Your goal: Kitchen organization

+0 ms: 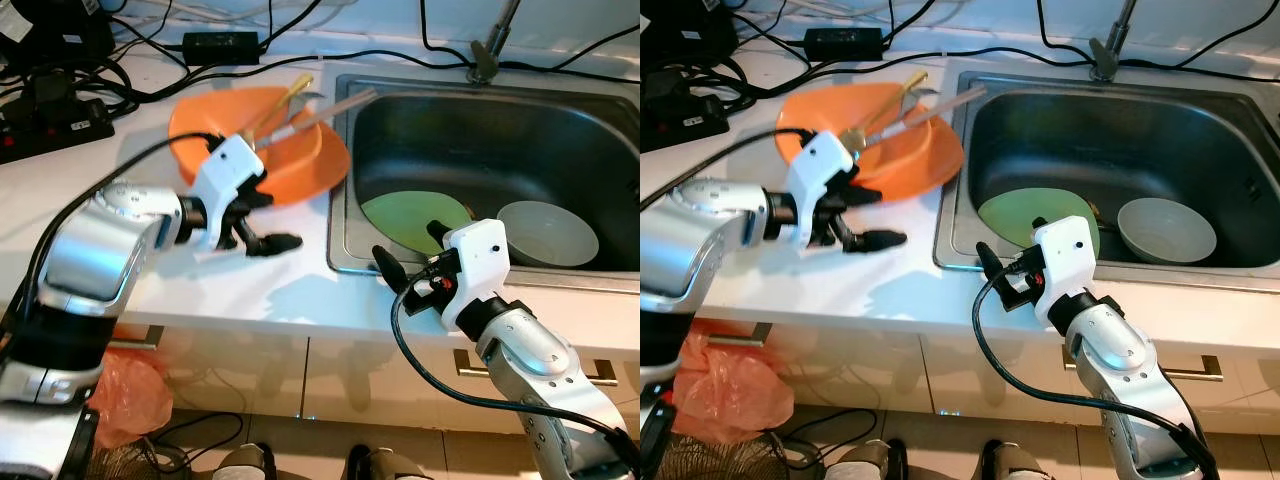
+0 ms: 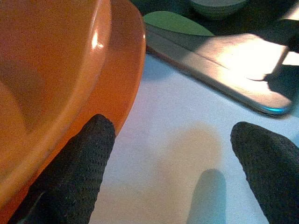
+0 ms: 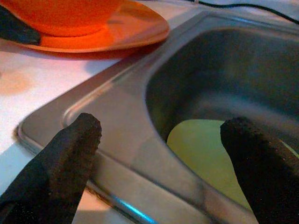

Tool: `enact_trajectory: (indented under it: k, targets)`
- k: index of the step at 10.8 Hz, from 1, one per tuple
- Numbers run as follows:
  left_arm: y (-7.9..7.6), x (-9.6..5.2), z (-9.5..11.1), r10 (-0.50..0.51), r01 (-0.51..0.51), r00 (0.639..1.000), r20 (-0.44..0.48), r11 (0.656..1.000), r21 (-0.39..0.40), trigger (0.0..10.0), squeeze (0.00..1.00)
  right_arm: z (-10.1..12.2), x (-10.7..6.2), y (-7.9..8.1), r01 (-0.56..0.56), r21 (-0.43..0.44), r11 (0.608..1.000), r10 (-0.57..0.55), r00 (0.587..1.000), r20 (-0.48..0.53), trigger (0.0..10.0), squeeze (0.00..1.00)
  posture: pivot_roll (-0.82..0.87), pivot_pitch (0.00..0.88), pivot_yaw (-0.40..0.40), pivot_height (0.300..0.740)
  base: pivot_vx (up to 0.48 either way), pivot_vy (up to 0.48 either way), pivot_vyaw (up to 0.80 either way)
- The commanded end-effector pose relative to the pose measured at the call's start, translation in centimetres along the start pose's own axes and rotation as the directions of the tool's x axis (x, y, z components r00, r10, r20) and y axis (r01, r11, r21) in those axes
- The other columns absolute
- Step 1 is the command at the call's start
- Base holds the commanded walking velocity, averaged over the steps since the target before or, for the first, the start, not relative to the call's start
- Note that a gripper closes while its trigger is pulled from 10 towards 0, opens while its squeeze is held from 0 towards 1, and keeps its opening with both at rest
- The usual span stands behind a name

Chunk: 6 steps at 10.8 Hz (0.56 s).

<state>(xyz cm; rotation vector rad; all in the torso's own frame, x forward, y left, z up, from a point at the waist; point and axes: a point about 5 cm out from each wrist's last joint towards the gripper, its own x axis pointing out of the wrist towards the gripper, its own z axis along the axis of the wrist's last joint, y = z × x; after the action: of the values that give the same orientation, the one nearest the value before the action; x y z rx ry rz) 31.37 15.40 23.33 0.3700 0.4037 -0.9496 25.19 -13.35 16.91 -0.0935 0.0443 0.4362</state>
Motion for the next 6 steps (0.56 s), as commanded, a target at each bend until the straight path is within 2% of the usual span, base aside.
enact_trajectory:
  k: [1, 3, 6]
  targets:
    - [-1.5, 0.6, -0.7, -0.108, 0.108, 0.994, -0.035, 0.994, -0.015, 10.0, 0.00, 0.0, 0.2, 0.1, -0.008, -0.008, 1.000, 0.008, 1.000, 0.003, 10.0, 0.00, 0.00, 0.113, -0.036, 0.740, 0.000, 0.000, 0.00]
    - [-2.6, 0.1, -0.7, -0.152, 0.152, 0.987, -0.046, 0.988, 0.006, 10.0, 0.00, -0.1, 0.5, 0.1, -0.012, -0.010, 1.000, 0.013, 1.000, 0.008, 10.0, 0.00, 0.01, 0.107, -0.039, 0.740, 0.000, 0.000, 0.00]
    - [-3.3, -0.5, -1.8, -0.164, 0.163, 0.984, -0.075, 0.986, -0.018, 10.0, 0.00, -0.4, 0.8, -0.1, -0.008, -0.015, 1.000, 0.008, 1.000, 0.006, 10.0, 0.00, 0.03, 0.093, -0.040, 0.740, 0.000, 0.000, 0.00]
